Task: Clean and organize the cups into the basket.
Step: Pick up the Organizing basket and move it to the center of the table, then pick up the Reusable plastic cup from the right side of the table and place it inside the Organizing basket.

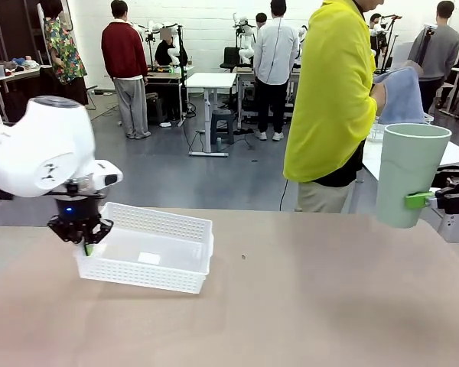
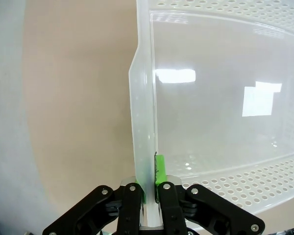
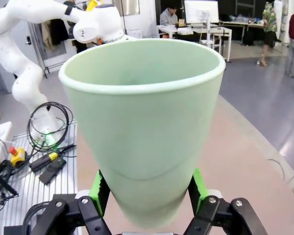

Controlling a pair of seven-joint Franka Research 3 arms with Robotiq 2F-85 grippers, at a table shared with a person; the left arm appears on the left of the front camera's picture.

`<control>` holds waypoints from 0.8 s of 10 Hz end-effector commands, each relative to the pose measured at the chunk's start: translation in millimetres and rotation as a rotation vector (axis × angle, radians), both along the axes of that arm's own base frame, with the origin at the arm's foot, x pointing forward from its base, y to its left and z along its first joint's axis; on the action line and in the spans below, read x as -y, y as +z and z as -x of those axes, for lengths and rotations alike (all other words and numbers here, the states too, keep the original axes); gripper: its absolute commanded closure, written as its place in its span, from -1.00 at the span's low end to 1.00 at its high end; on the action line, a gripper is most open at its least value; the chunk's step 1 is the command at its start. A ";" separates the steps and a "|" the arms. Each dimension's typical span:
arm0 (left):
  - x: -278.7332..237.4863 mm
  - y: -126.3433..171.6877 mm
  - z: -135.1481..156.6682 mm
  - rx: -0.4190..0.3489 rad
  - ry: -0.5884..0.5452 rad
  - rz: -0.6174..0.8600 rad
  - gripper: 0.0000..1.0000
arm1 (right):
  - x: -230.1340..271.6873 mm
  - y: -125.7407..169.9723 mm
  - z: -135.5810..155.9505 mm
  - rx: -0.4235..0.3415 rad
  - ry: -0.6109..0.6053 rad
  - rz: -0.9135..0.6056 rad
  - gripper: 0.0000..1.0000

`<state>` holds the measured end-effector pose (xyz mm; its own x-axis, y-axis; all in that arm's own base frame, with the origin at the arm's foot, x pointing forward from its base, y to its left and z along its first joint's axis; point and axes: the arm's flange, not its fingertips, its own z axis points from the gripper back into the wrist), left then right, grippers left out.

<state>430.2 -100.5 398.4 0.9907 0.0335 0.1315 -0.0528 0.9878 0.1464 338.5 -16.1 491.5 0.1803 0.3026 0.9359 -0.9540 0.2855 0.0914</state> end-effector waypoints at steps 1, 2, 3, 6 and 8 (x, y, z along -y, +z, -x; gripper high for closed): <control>36.4 2.5 -18.6 -0.003 0.021 -0.055 1.00 | -2.8 -2.2 -4.1 0.019 0.005 -0.017 0.54; 57.1 1.3 -22.7 -0.007 0.016 -0.067 1.00 | -2.8 -2.2 -4.1 0.019 0.005 -0.017 0.54; 76.9 -0.4 -25.9 -0.010 0.009 -0.078 1.00 | -2.8 -2.2 -4.1 0.019 0.005 -0.017 0.54; 133.8 -8.9 -32.5 -0.015 -0.008 -0.134 1.00 | -2.8 -2.2 -4.1 0.019 0.005 -0.017 0.54; 163.2 -10.2 -29.6 -0.022 -0.031 -0.133 1.00 | -2.8 -2.2 -4.1 0.019 0.005 -0.017 0.54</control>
<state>454.7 -248.7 391.7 0.9938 -0.0216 0.1091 -0.0053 0.9707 0.2401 339.6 -15.4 489.6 0.1822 0.3026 0.9356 -0.9548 0.2818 0.0948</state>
